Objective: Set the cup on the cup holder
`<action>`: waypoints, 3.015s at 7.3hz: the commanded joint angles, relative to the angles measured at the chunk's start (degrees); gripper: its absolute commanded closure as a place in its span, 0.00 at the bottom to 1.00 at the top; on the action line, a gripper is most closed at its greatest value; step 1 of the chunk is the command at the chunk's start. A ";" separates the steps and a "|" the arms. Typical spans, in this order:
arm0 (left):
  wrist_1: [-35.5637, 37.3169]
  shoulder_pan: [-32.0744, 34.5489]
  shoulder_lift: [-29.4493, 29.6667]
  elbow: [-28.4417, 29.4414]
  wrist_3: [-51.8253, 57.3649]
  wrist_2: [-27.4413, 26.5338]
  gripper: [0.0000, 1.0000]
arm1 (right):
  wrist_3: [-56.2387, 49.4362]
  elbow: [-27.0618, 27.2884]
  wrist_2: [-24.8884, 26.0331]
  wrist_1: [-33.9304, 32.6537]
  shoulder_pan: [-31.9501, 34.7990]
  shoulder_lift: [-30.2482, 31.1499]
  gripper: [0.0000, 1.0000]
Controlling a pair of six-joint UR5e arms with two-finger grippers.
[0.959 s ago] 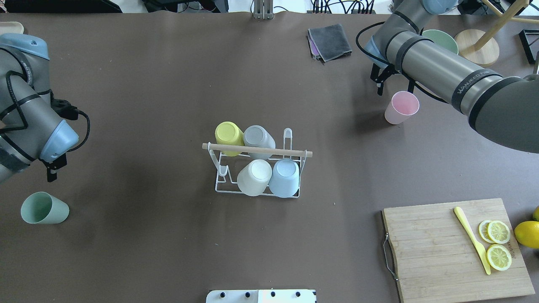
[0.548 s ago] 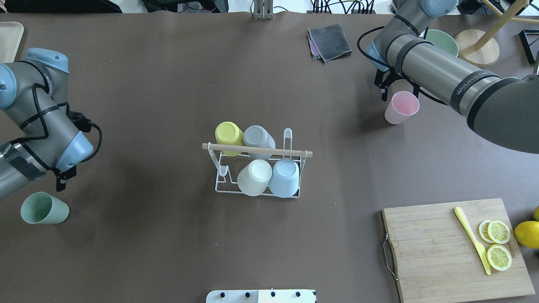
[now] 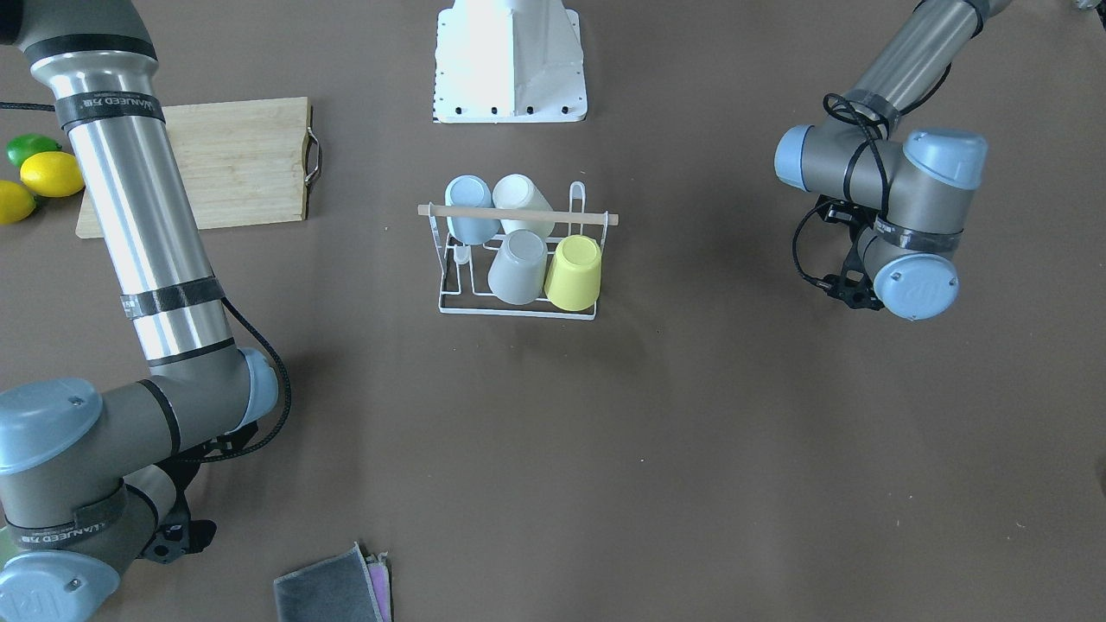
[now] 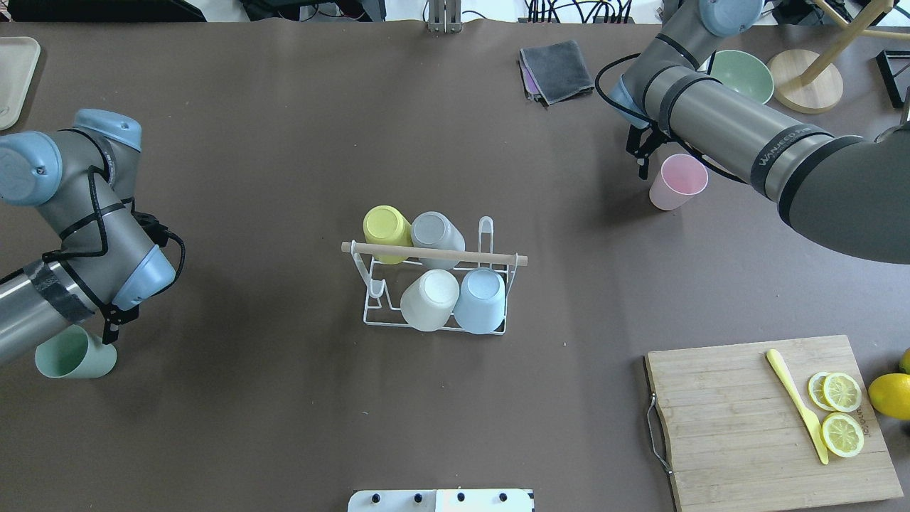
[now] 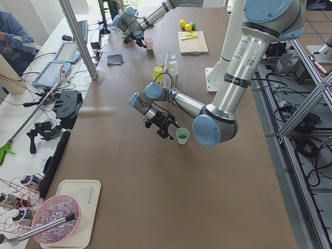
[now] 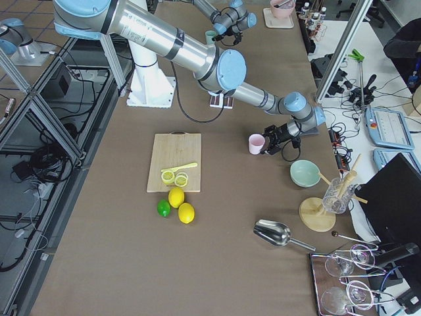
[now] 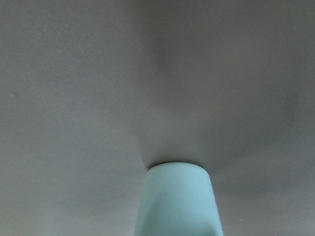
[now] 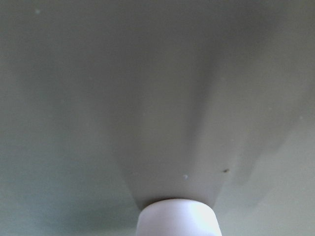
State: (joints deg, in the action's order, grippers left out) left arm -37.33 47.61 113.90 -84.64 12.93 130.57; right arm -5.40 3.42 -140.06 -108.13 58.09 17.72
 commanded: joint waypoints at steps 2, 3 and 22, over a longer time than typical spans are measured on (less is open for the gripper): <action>1.65 -2.16 -0.08 2.01 0.07 -2.42 0.02 | -2.68 -1.74 0.31 -0.06 -0.17 0.03 0.00; 1.65 -2.43 0.00 2.37 0.07 -2.33 0.02 | -3.65 -1.83 0.14 -0.06 -0.17 0.03 0.00; 6.13 -3.66 0.09 6.32 6.31 -0.75 0.09 | -5.94 -4.38 1.45 -3.14 -2.36 -1.55 0.00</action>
State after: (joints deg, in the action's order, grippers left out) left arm -31.04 43.96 113.99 -78.87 18.94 129.86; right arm -11.34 -0.90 -138.71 -111.07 55.83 16.26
